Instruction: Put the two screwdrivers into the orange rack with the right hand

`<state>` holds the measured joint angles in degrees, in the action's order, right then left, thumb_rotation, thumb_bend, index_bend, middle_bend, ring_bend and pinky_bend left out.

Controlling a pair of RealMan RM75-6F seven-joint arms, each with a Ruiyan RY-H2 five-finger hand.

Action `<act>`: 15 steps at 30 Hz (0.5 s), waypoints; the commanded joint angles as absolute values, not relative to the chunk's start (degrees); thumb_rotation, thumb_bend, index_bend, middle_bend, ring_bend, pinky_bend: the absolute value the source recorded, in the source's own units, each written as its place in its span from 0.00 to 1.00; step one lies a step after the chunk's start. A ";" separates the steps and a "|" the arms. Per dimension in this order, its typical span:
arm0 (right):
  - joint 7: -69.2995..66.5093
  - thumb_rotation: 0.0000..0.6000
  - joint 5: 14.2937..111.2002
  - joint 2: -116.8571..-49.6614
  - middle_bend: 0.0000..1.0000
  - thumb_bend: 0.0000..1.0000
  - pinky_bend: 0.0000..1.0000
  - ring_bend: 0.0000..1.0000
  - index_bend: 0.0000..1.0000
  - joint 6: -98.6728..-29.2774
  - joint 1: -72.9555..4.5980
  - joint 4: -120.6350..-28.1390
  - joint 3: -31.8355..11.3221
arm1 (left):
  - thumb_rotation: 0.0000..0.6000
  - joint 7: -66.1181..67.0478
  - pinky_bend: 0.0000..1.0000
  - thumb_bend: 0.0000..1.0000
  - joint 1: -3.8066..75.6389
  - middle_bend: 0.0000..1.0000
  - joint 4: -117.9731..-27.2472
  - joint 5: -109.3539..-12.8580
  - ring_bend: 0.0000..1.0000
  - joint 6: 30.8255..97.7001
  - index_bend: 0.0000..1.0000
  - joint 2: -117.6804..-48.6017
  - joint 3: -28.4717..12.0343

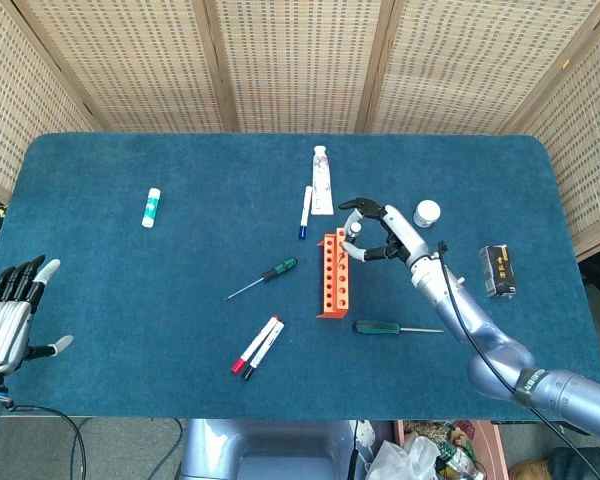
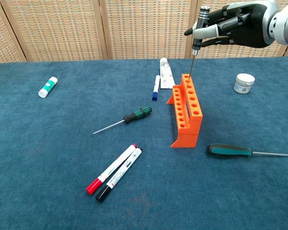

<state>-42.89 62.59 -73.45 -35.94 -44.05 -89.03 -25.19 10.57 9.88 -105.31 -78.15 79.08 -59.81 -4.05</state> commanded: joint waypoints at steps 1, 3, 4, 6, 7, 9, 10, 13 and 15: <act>-42.96 1.00 62.84 -73.26 0.20 0.49 0.08 0.00 0.61 -35.76 -43.89 -88.73 -24.99 | 1.00 10.77 0.00 0.00 9.92 0.00 -105.39 -78.20 0.00 79.07 0.00 -59.87 -4.01; -43.15 1.00 63.07 -73.23 0.20 0.49 0.08 0.00 0.61 -35.59 -43.70 -88.45 -24.75 | 1.00 10.89 0.00 0.00 9.91 0.00 -105.40 -78.17 0.00 79.11 0.00 -59.94 -4.01; -43.28 1.00 63.22 -73.27 0.20 0.49 0.08 0.00 0.61 -35.39 -43.64 -88.18 -24.57 | 1.00 10.96 0.00 0.00 9.92 0.00 -105.39 -78.13 0.00 79.11 0.00 -59.99 -4.01; -43.37 1.00 63.37 -73.50 0.20 0.49 0.08 0.00 0.61 -35.09 -43.67 -87.53 -24.31 | 1.00 11.04 0.00 0.00 9.95 0.00 -105.39 -78.10 0.00 79.04 0.00 -60.04 -3.98; -43.32 1.00 63.38 -73.77 0.20 0.49 0.08 0.00 0.61 -34.95 -43.72 -87.01 -24.09 | 1.00 11.07 0.00 0.00 9.98 0.00 -105.39 -78.10 0.00 79.03 0.00 -60.06 -3.99; -43.43 1.00 63.38 -74.18 0.20 0.50 0.08 0.00 0.61 -34.78 -43.76 -86.32 -23.90 | 1.00 11.06 0.00 0.00 9.97 0.00 -105.41 -78.11 0.00 79.06 0.00 -60.06 -3.98; -43.50 1.00 63.37 -74.31 0.20 0.50 0.08 0.00 0.61 -34.70 -43.77 -86.07 -23.84 | 1.00 11.07 0.00 0.00 9.96 0.00 -105.40 -78.10 0.00 79.09 0.00 -60.06 -3.99; -43.69 1.00 63.51 -74.68 0.20 0.50 0.08 0.00 0.61 -34.47 -43.75 -85.44 -23.60 | 1.00 11.00 0.00 0.00 9.95 0.00 -105.34 -77.95 0.00 79.09 0.00 -60.06 -4.04; -43.85 1.00 63.82 -74.87 0.20 0.50 0.08 0.00 0.61 -34.44 -43.73 -85.12 -23.53 | 1.00 11.02 0.00 0.00 10.00 0.00 -105.31 -77.89 0.00 79.02 0.00 -60.10 -4.05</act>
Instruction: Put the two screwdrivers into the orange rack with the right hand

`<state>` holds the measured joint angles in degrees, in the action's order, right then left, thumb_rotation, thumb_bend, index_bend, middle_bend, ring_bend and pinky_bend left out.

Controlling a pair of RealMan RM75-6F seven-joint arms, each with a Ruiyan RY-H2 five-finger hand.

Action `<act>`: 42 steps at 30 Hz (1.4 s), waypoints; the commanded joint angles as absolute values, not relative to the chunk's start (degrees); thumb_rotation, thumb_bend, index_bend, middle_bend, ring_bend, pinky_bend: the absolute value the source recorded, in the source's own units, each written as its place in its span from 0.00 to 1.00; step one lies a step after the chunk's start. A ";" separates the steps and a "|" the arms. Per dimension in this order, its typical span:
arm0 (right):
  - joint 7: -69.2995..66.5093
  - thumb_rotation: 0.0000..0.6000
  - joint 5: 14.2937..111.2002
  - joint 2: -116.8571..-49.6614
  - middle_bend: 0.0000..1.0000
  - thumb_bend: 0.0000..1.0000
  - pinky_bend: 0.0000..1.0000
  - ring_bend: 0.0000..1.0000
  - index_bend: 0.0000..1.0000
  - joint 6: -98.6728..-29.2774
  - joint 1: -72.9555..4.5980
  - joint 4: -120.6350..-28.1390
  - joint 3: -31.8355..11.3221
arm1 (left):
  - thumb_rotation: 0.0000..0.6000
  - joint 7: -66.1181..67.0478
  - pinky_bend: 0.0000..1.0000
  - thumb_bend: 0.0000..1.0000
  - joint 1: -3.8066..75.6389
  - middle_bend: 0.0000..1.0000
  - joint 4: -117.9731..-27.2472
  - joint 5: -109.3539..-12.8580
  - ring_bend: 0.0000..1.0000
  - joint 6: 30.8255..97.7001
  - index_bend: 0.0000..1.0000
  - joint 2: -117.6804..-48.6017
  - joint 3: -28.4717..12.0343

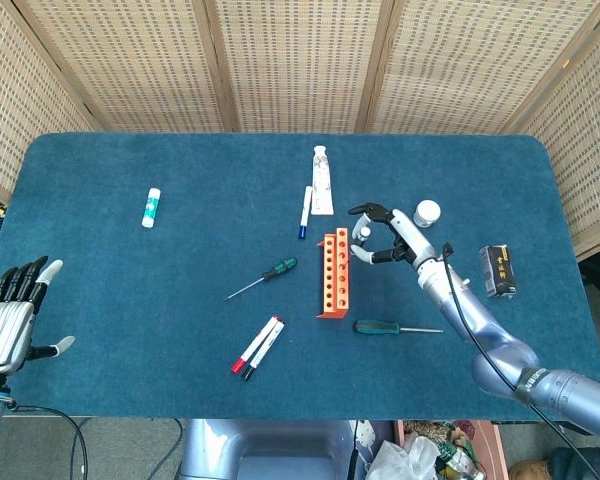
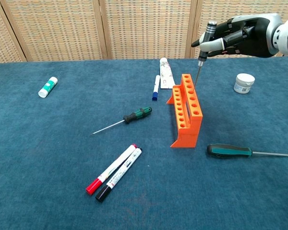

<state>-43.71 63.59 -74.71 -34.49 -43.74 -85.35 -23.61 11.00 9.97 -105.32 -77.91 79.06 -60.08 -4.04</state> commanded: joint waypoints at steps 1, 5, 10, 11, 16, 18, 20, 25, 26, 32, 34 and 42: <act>-43.93 1.00 63.92 -74.92 0.20 0.50 0.08 0.00 0.61 -34.41 -43.71 -85.03 -23.52 | 1.00 11.04 0.00 0.00 10.03 0.00 -105.31 -77.89 0.00 78.97 0.00 -60.10 -4.04; -44.27 1.00 64.26 -74.91 0.20 0.50 0.08 0.00 0.61 -34.33 -43.64 -84.80 -23.55 | 1.00 11.10 0.00 0.00 10.07 0.00 -105.31 -77.86 0.00 78.88 0.00 -60.13 -4.00; -44.53 1.00 64.86 -74.80 0.20 0.50 0.08 0.00 0.61 -34.18 -43.42 -84.56 -23.30 | 1.00 11.22 0.00 0.00 10.12 0.00 -105.34 -77.83 0.00 78.80 0.00 -60.19 -3.97; -44.46 1.00 64.96 -74.88 0.20 0.50 0.08 0.00 0.61 -34.15 -43.41 -84.44 -23.17 | 1.00 11.26 0.00 0.00 10.14 0.00 -105.35 -77.86 0.00 78.80 0.00 -60.20 -3.97; -42.13 1.00 66.09 -76.03 0.20 0.50 0.08 0.00 0.62 -34.56 -43.70 -83.02 -21.63 | 1.00 11.33 0.00 0.00 10.12 0.00 -105.40 -77.94 0.00 78.85 0.00 -60.23 -3.90; -41.11 1.00 66.39 -76.62 0.20 0.50 0.08 0.00 0.62 -34.77 -43.86 -82.56 -21.06 | 1.00 11.30 0.00 0.00 10.12 0.00 -105.39 -77.92 0.00 78.83 0.00 -60.24 -3.88; -39.98 1.00 66.48 -77.41 0.20 0.50 0.08 0.00 0.62 -34.95 -44.13 -81.99 -20.50 | 1.00 11.28 0.00 0.00 10.15 0.00 -105.38 -77.91 0.00 78.79 0.00 -60.24 -3.89; -37.34 1.00 66.26 -79.39 0.20 0.50 0.08 0.00 0.62 -35.72 -44.73 -80.48 -19.56 | 1.00 11.13 0.00 0.00 10.20 0.00 -105.38 -77.84 0.00 78.68 0.00 -60.17 -3.91; -36.64 1.00 66.16 -79.93 0.20 0.50 0.08 0.00 0.62 -35.92 -44.87 -80.04 -19.31 | 1.00 11.02 0.00 0.00 10.20 0.00 -105.36 -77.84 0.00 78.69 0.00 -60.14 -3.92; -34.33 1.00 64.55 -81.55 0.20 0.50 0.08 0.00 0.62 -36.26 -45.61 -78.67 -19.28 | 1.00 10.55 0.00 0.00 10.26 0.00 -105.28 -77.77 0.00 78.53 0.00 -59.93 -3.96; -33.39 1.00 64.06 -81.68 0.20 0.50 0.08 0.00 0.62 -36.22 -45.92 -78.57 -19.33 | 1.00 10.49 0.00 0.00 10.26 0.00 -105.30 -77.75 0.00 78.54 0.00 -59.90 -3.98; -29.34 1.00 61.96 -81.75 0.20 0.50 0.08 0.00 0.62 -36.23 -47.04 -78.98 -19.39 | 1.00 10.60 0.00 0.00 10.29 0.00 -105.25 -77.73 0.00 78.45 0.00 -59.98 -3.89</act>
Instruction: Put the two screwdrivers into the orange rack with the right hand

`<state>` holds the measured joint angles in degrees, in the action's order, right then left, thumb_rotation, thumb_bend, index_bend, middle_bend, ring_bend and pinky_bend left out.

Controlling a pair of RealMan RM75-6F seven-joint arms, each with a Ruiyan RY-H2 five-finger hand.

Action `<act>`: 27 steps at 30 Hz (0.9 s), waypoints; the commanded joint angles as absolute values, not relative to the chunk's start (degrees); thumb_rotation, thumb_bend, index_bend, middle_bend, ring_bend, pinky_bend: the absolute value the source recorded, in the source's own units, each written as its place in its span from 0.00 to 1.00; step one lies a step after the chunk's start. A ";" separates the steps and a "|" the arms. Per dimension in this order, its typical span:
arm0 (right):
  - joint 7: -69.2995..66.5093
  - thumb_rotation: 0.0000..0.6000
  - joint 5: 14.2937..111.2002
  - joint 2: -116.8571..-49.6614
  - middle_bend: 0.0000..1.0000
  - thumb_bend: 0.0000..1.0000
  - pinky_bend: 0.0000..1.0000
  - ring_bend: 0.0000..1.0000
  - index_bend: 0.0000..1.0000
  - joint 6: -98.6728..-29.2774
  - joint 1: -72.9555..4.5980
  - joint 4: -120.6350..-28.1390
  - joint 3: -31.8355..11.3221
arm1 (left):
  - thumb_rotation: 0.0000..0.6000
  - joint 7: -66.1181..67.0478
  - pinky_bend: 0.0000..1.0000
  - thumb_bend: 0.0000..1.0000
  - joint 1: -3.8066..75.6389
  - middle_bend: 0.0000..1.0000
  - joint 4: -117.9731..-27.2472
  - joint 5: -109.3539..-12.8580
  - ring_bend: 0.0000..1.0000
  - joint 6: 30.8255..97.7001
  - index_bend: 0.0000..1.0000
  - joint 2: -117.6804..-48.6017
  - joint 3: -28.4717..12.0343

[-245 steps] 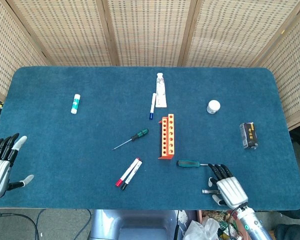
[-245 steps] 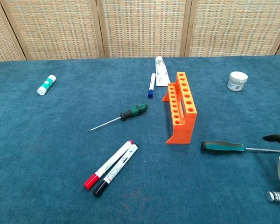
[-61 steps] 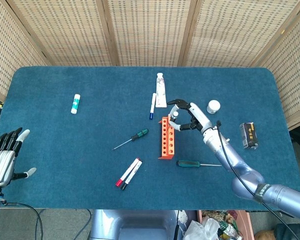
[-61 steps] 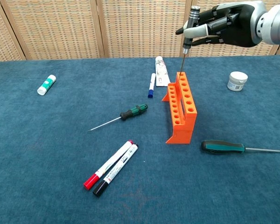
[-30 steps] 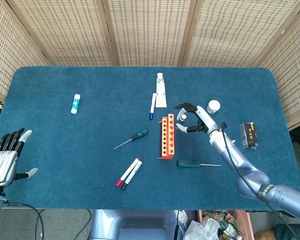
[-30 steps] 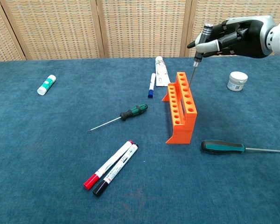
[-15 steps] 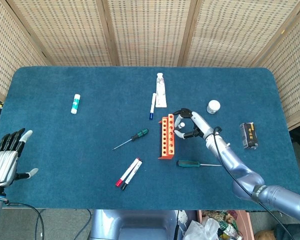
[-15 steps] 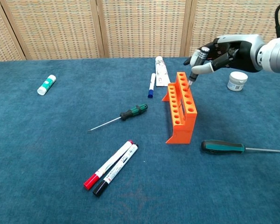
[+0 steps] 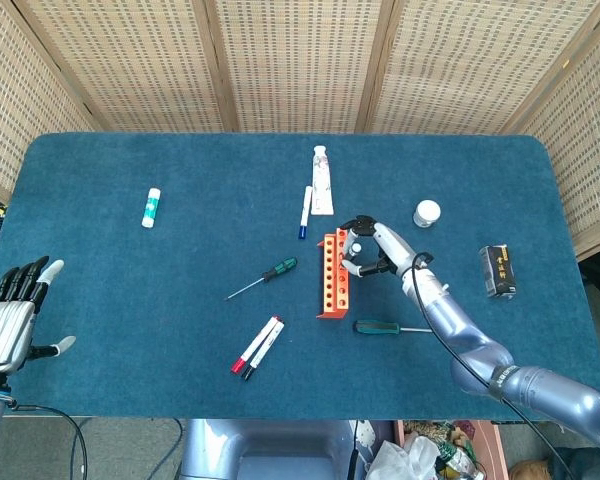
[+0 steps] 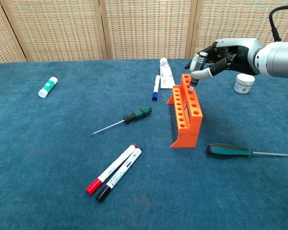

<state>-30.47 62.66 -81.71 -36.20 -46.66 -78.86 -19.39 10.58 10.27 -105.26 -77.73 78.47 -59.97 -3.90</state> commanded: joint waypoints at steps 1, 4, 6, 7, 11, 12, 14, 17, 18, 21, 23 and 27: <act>-28.77 1.00 61.51 -81.78 0.20 0.50 0.08 0.00 0.62 -36.21 -47.18 -79.05 -19.38 | 1.00 10.64 0.00 0.00 10.32 0.00 -105.26 -77.70 0.00 78.44 0.00 -59.98 -3.92; -27.32 1.00 60.32 -81.81 0.20 0.50 0.08 0.00 0.62 -36.18 -47.42 -79.24 -19.28 | 1.00 10.70 0.00 0.00 10.32 0.00 -105.27 -77.63 0.00 78.43 0.00 -60.01 -3.91; -26.37 1.00 59.52 -81.81 0.20 0.50 0.08 0.00 0.62 -36.13 -47.53 -79.30 -19.15 | 1.00 10.71 0.00 0.00 10.33 0.00 -105.25 -77.59 0.00 78.43 0.00 -60.01 -3.92; -26.01 1.00 59.22 -81.80 0.20 0.50 0.08 0.00 0.62 -36.11 -47.56 -79.34 -19.10 | 1.00 10.69 0.00 0.00 10.34 0.00 -105.24 -77.55 0.00 78.41 0.00 -60.03 -3.93; -25.06 1.00 58.49 -81.84 0.20 0.50 0.08 0.00 0.62 -36.03 -47.56 -79.45 -18.86 | 1.00 10.72 0.00 0.00 10.34 0.00 -105.27 -77.62 0.00 78.44 0.00 -60.03 -3.91; -24.91 1.00 58.39 -81.86 0.20 0.50 0.08 0.00 0.62 -36.01 -47.57 -79.45 -18.84 | 1.00 10.73 0.00 0.00 10.35 0.00 -105.27 -77.62 0.00 78.45 0.00 -60.04 -3.91; -24.60 1.00 58.20 -81.90 0.20 0.50 0.08 0.00 0.62 -35.95 -47.64 -79.50 -18.85 | 1.00 10.77 0.00 0.00 10.35 0.00 -105.28 -77.60 0.00 78.42 0.00 -60.05 -3.89; -24.31 1.00 58.05 -81.69 0.20 0.50 0.08 0.00 0.62 -35.92 -47.67 -80.00 -19.05 | 1.00 10.75 0.00 0.00 10.35 0.00 -105.26 -77.52 0.00 78.42 0.00 -60.05 -3.91; -24.22 1.00 58.06 -81.56 0.20 0.50 0.08 0.00 0.62 -35.89 -47.66 -80.14 -19.07 | 1.00 10.75 0.00 0.00 10.36 0.00 -105.25 -77.52 0.00 78.41 0.00 -60.06 -3.90; -23.77 1.00 58.05 -81.25 0.20 0.50 0.08 0.00 0.62 -35.70 -47.69 -80.42 -19.02 | 1.00 10.75 0.00 0.00 10.41 0.00 -105.25 -77.49 0.00 78.32 0.00 -60.06 -3.89; -23.53 1.00 57.87 -81.12 0.20 0.50 0.08 0.00 0.62 -35.53 -47.71 -80.57 -18.97 | 1.00 10.80 0.00 0.00 10.41 0.00 -105.24 -77.51 0.00 78.34 0.00 -60.07 -3.88; -22.94 1.00 57.42 -81.29 0.20 0.50 0.08 0.00 0.62 -35.25 -47.89 -80.45 -18.84 | 1.00 10.84 0.00 0.00 10.38 0.00 -105.25 -77.53 0.00 78.40 0.00 -60.12 -3.85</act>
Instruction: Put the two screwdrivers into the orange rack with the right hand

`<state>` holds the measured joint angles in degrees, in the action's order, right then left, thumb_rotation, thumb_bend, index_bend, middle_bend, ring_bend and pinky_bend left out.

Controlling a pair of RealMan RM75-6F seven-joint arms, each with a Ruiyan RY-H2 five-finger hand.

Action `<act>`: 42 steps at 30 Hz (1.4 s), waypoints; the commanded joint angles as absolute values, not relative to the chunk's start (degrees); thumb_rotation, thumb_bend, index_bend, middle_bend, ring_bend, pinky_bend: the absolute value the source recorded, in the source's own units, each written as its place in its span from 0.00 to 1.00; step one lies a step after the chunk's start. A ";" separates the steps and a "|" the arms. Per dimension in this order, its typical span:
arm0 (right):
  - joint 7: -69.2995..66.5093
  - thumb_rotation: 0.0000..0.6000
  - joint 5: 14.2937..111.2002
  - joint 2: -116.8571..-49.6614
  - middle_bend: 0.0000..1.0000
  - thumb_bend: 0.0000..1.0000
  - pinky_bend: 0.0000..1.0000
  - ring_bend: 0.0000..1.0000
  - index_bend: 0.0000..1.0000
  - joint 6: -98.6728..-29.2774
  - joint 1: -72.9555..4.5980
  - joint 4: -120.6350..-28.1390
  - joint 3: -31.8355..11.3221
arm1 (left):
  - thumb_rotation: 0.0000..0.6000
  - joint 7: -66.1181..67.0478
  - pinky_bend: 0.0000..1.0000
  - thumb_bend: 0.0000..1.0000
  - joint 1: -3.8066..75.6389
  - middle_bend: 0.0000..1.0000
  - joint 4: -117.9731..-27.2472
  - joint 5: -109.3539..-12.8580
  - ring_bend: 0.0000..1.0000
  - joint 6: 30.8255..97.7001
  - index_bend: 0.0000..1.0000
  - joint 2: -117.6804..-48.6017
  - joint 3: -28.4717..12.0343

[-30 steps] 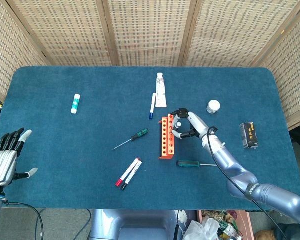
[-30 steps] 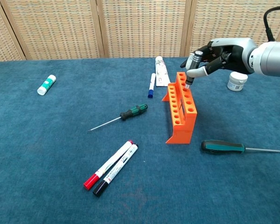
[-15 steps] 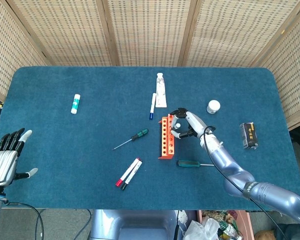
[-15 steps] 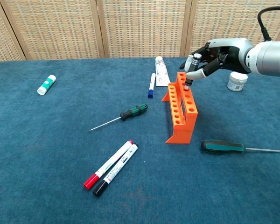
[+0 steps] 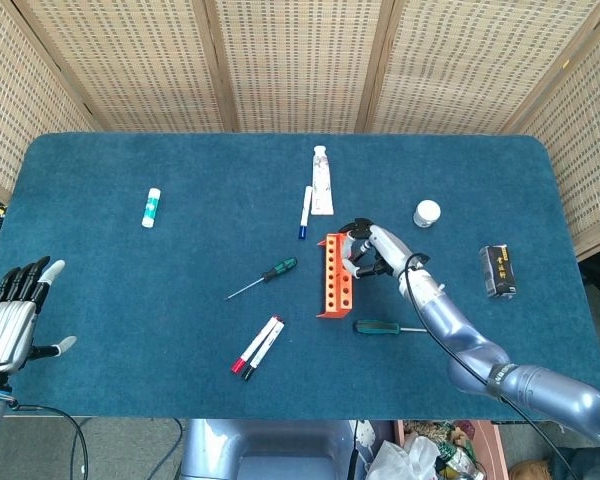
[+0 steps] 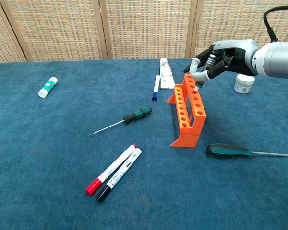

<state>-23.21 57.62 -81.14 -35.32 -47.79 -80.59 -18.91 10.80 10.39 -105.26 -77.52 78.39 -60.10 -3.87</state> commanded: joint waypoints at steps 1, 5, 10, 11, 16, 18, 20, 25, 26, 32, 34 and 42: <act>-22.75 1.00 57.29 -81.43 0.20 0.50 0.08 0.00 0.62 -35.24 -47.97 -80.35 -18.80 | 1.00 10.86 0.00 0.00 10.39 0.00 -105.26 -77.57 0.00 78.40 0.00 -60.13 -3.83; -22.08 1.00 56.77 -81.90 0.20 0.50 0.09 0.00 0.62 -35.09 -48.28 -79.97 -18.70 | 1.00 10.80 0.00 0.00 10.34 0.00 -105.27 -77.63 0.00 78.51 0.00 -60.10 -3.83; -21.55 1.00 56.64 -82.18 0.20 0.50 0.09 0.00 0.60 -35.31 -48.34 -80.53 -18.74 | 1.00 10.57 0.00 0.00 10.35 0.00 -105.19 -77.52 0.00 78.50 0.00 -60.00 -3.91; -21.72 1.00 56.82 -82.20 0.20 0.50 0.09 0.00 0.58 -35.50 -48.25 -80.76 -18.88 | 1.00 10.56 0.00 0.00 10.37 0.00 -105.21 -77.51 0.00 78.46 0.00 -59.99 -3.92; -23.29 1.00 58.61 -81.98 0.20 0.49 0.09 0.00 0.46 -36.34 -47.64 -82.23 -19.69 | 1.00 10.54 0.00 0.00 10.39 0.00 -105.18 -77.50 0.00 78.44 0.00 -60.00 -3.91; -23.98 1.00 59.65 -81.77 0.21 0.49 0.09 0.00 0.44 -36.66 -47.39 -83.04 -19.96 | 1.00 10.55 0.00 0.00 10.39 0.00 -105.21 -77.46 0.00 78.44 0.00 -60.01 -3.92; -24.67 1.00 60.47 -81.53 0.21 0.49 0.09 0.00 0.43 -36.72 -47.23 -83.75 -20.16 | 1.00 10.57 0.00 0.00 10.41 0.00 -105.26 -77.51 0.00 78.39 0.00 -60.00 -3.88; -24.49 1.00 61.30 -81.88 0.20 0.49 0.09 0.00 0.43 -37.20 -47.43 -83.67 -20.14 | 1.00 10.40 0.00 0.00 10.30 0.00 -105.38 -77.79 0.00 78.58 0.00 -59.91 -3.78; -24.31 1.00 61.22 -82.02 0.19 0.49 0.09 0.00 0.43 -37.30 -47.50 -83.56 -20.12 | 1.00 10.30 0.00 0.00 10.27 0.00 -105.40 -77.79 0.00 78.62 0.00 -59.86 -3.80; -23.29 1.00 60.89 -82.59 0.18 0.49 0.09 0.00 0.43 -38.03 -47.84 -83.88 -20.07 | 1.00 9.47 0.00 0.00 10.21 0.00 -105.29 -77.89 0.00 78.67 0.00 -59.60 -3.87; -22.88 1.00 60.85 -82.74 0.18 0.49 0.09 0.00 0.43 -38.19 -48.01 -84.18 -20.04 | 1.00 9.36 0.00 0.00 10.24 0.00 -105.26 -77.93 0.00 78.66 0.00 -59.56 -3.91; -18.42 1.00 60.47 -84.59 0.18 0.49 0.09 0.00 0.43 -39.57 -49.60 -83.59 -19.41 | 1.00 9.04 0.00 0.00 10.17 0.00 -105.30 -78.10 0.00 78.73 0.00 -59.40 -3.88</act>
<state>-19.71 60.68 -83.96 -39.10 -49.09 -84.05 -19.72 9.05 10.18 -105.29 -78.09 78.72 -59.40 -3.88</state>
